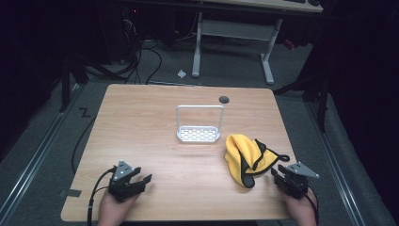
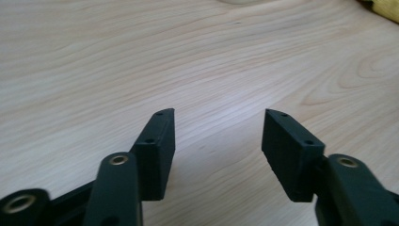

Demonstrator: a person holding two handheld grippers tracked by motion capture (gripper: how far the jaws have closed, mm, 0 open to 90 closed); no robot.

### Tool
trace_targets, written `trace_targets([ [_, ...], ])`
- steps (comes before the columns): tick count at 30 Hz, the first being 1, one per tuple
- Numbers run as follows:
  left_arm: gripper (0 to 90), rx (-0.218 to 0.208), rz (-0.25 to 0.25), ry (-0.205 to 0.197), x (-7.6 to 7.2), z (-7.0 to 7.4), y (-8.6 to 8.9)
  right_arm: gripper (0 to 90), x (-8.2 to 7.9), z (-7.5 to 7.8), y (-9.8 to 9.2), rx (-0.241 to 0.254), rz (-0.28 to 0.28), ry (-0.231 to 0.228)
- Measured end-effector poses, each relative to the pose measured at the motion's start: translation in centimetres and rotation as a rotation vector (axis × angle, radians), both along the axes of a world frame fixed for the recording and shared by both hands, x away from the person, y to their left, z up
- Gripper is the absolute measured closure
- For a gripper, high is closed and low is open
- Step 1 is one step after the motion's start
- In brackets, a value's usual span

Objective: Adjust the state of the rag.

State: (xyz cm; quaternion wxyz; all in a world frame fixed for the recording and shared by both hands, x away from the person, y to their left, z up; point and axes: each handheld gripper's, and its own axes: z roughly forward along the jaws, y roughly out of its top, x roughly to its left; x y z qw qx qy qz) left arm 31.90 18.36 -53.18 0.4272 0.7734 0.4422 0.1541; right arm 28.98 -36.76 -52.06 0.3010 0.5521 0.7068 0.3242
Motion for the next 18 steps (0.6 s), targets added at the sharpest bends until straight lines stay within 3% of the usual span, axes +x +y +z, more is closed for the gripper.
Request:
trace_targets([
  [1, 47.8, -0.009, 0.008, 0.024, 0.4, 0.0, 0.5, 66.3, 0.1, 0.0, 0.0, -0.002, -0.001, -0.006],
  [3, 46.9, -0.023, 0.004, 0.0, 0.9, 0.4, 1.1, 67.3, 0.2, 0.3, 0.1, 0.005, -0.019, -0.015],
  [10, 44.8, -0.052, 0.011, 0.005, 1.1, -0.1, 1.8, 72.3, 0.0, 0.2, -0.4, 0.029, -0.038, 0.002],
  [14, 47.0, -0.096, 0.007, 0.013, 0.9, -0.3, 2.2, 77.9, 0.0, 0.5, -0.2, 0.03, -0.025, -0.017],
  [18, 49.7, -0.094, 0.015, 0.02, 1.0, -0.3, 2.1, 82.2, 0.0, 0.7, 0.2, 0.024, 0.0, -0.028],
])
